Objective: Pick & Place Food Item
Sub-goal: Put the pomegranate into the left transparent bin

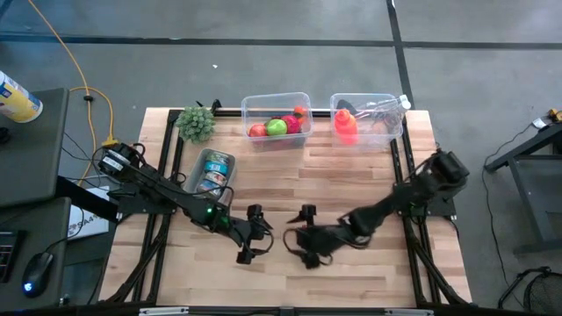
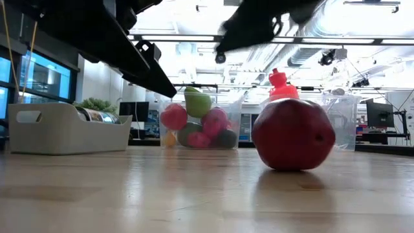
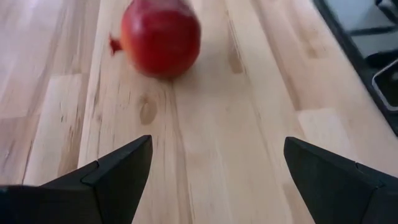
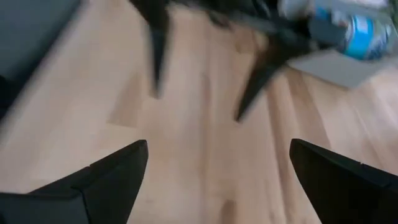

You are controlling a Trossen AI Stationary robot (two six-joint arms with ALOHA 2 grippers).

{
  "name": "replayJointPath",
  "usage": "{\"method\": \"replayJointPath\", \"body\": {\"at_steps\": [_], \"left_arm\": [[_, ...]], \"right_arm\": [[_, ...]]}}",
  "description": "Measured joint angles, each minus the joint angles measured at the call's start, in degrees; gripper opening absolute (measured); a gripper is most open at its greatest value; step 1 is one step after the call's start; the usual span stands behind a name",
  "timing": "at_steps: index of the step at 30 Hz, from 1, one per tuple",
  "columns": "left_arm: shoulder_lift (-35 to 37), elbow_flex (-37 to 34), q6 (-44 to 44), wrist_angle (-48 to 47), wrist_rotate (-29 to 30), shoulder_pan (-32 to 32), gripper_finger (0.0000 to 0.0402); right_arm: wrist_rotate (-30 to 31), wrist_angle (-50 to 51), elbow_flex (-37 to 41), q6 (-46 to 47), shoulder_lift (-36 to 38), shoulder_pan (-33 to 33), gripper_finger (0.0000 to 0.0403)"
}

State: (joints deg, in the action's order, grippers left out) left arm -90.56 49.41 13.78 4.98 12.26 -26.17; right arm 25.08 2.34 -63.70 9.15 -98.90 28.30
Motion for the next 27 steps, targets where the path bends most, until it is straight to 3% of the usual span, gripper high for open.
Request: {"method": "replayJointPath", "body": {"at_steps": [7,15,19,27], "left_arm": [[-4.22,-0.03,-8.25,15.78,0.07,0.00,0.0353],[-14.98,-0.03,-18.39,40.04,3.57,1.37,0.0353],[-19.87,-0.03,-21.45,48.89,3.59,2.87,0.0353],[-22.75,-0.01,-15.69,55.16,3.59,5.14,0.0353]], "right_arm": [[1.75,5.55,-0.09,3.02,6.69,9.30,0.0382],[18.74,19.55,0.02,23.77,7.17,19.75,0.0382],[23.96,21.88,0.02,29.60,6.37,22.77,0.0382],[24.34,21.42,0.00,31.93,5.72,23.71,0.0382]]}}
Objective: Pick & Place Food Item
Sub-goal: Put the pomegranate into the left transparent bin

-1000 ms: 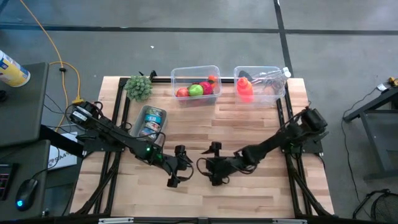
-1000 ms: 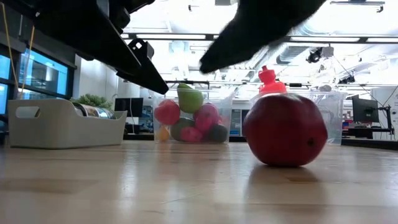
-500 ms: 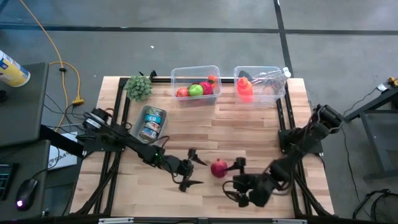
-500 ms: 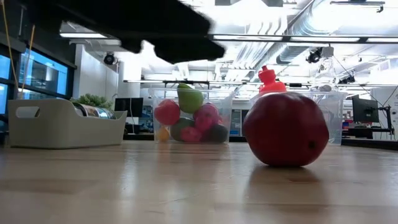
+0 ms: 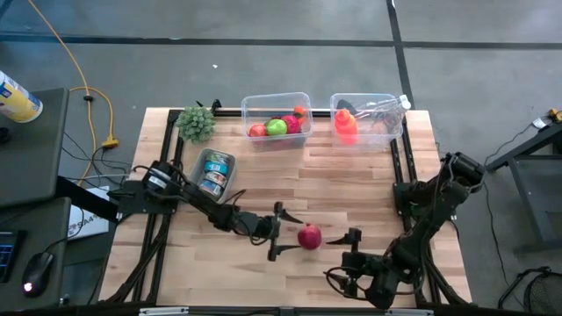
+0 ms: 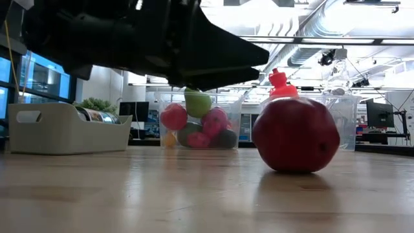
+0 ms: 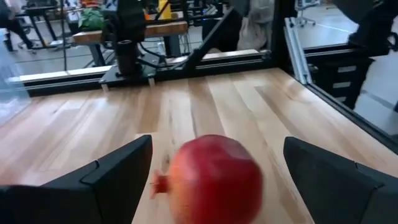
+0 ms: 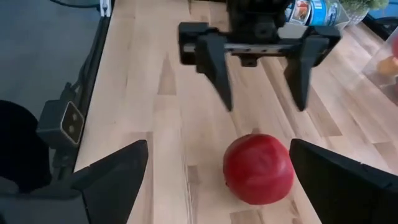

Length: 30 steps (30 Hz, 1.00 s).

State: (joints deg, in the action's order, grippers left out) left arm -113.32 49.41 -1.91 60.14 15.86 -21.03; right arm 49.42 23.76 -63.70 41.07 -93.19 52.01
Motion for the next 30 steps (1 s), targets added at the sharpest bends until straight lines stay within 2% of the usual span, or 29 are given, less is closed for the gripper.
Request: {"method": "replayJointPath", "body": {"at_steps": [4,10,15,20,24,30], "left_arm": [[-0.02,0.00,0.49,0.04,-0.41,0.78,0.0353],[-0.02,0.00,0.69,-0.07,-4.63,1.71,0.0353],[-0.04,0.00,5.51,-0.12,-4.56,1.87,0.0353],[-0.04,0.00,6.29,-0.11,-4.65,2.15,0.0353],[-0.04,0.00,9.47,-0.27,-4.60,1.69,0.0353],[-0.06,0.00,8.38,-0.13,-2.21,1.49,0.0353]], "right_arm": [[0.14,0.06,0.00,-0.17,0.00,-0.02,0.0382],[-0.05,1.48,-0.02,3.09,-1.53,-1.48,0.0382],[-1.82,6.18,0.00,9.90,-4.56,-2.29,0.0382],[-1.50,11.46,0.00,15.63,-7.36,-2.91,0.0382],[-1.71,13.34,0.02,16.27,-8.48,-3.10,0.0382],[-1.55,14.20,0.00,15.86,-8.50,-3.04,0.0382]]}}
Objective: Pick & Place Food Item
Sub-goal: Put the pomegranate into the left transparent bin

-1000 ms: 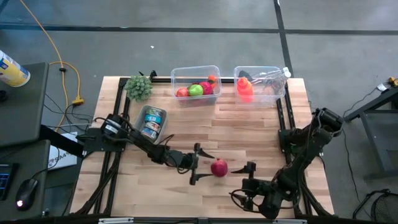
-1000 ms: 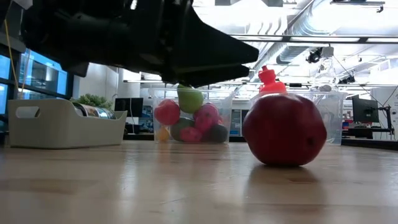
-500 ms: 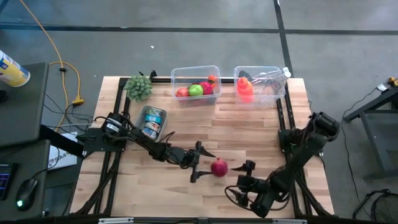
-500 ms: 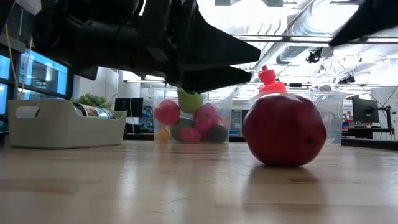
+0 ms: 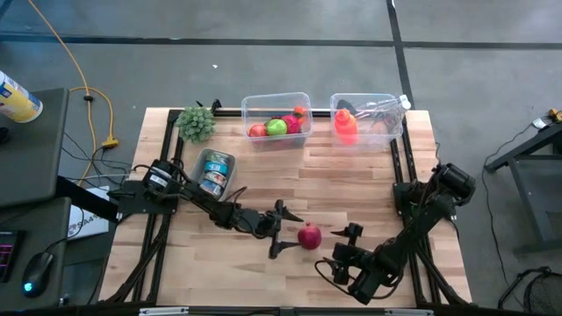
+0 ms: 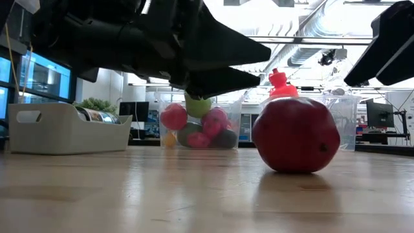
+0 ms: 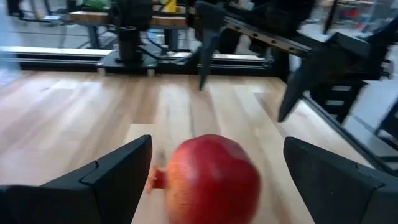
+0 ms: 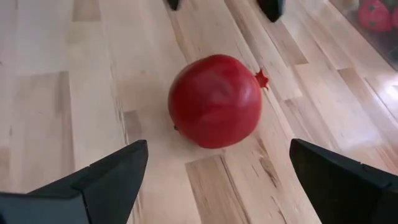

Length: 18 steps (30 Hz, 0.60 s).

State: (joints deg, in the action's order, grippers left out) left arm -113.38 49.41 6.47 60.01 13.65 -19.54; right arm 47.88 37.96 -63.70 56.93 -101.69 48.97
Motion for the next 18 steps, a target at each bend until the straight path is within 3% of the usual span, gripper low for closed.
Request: {"method": "replayJointPath", "body": {"at_steps": [5,18], "left_arm": [[0.01,0.00,-0.43,0.00,3.65,0.04,0.0353],[-0.01,0.02,0.61,-0.84,4.29,-1.03,0.0353]], "right_arm": [[-0.33,0.52,0.01,0.29,0.00,0.02,0.0382],[-3.87,0.10,0.00,3.38,0.00,0.95,0.0382]]}}
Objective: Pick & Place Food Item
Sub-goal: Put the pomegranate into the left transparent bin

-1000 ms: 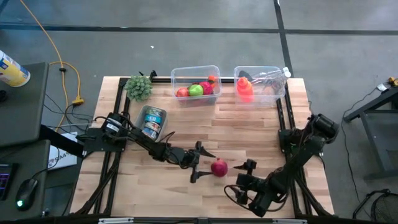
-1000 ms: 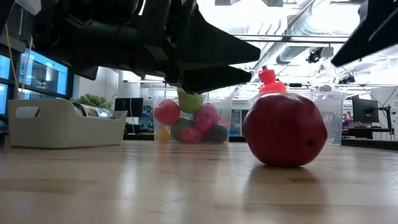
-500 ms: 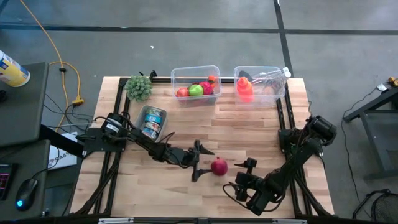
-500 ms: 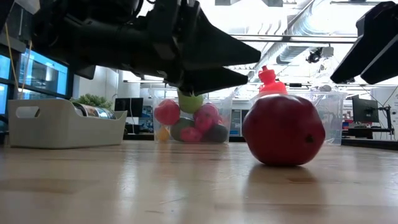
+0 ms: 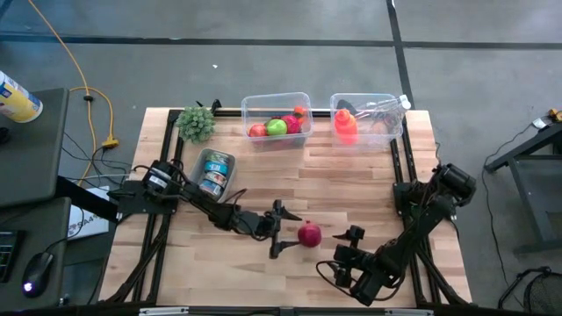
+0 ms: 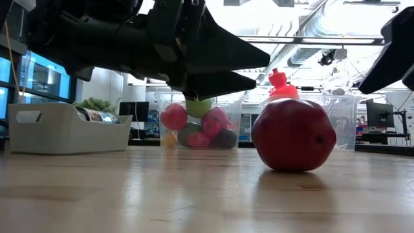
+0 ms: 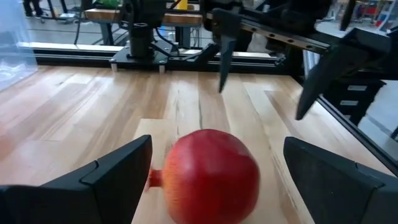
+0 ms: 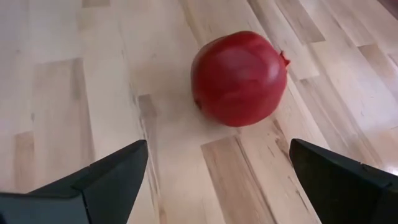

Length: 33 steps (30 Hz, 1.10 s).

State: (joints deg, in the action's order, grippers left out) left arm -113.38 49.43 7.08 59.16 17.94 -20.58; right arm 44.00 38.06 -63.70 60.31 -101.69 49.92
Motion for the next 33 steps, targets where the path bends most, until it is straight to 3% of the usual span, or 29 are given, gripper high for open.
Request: {"method": "replayJointPath", "body": {"at_steps": [11,23,28,33], "left_arm": [[0.00,0.00,-8.41,-3.91,-0.25,-0.46,0.0353],[0.00,0.00,-4.86,-6.73,0.50,-3.63,0.0353],[0.00,0.00,-1.55,-10.53,4.51,-4.02,0.0353],[0.00,0.00,-0.96,-11.13,4.91,-3.80,0.0353]], "right_arm": [[0.95,-0.17,0.00,0.09,0.00,-0.02,0.0382],[0.46,-0.12,0.01,-0.11,0.00,-3.68,0.0382],[-2.78,1.49,0.02,-0.13,0.00,-6.46,0.0382],[-6.77,7.68,0.01,-0.12,0.00,-9.48,0.0382]]}}
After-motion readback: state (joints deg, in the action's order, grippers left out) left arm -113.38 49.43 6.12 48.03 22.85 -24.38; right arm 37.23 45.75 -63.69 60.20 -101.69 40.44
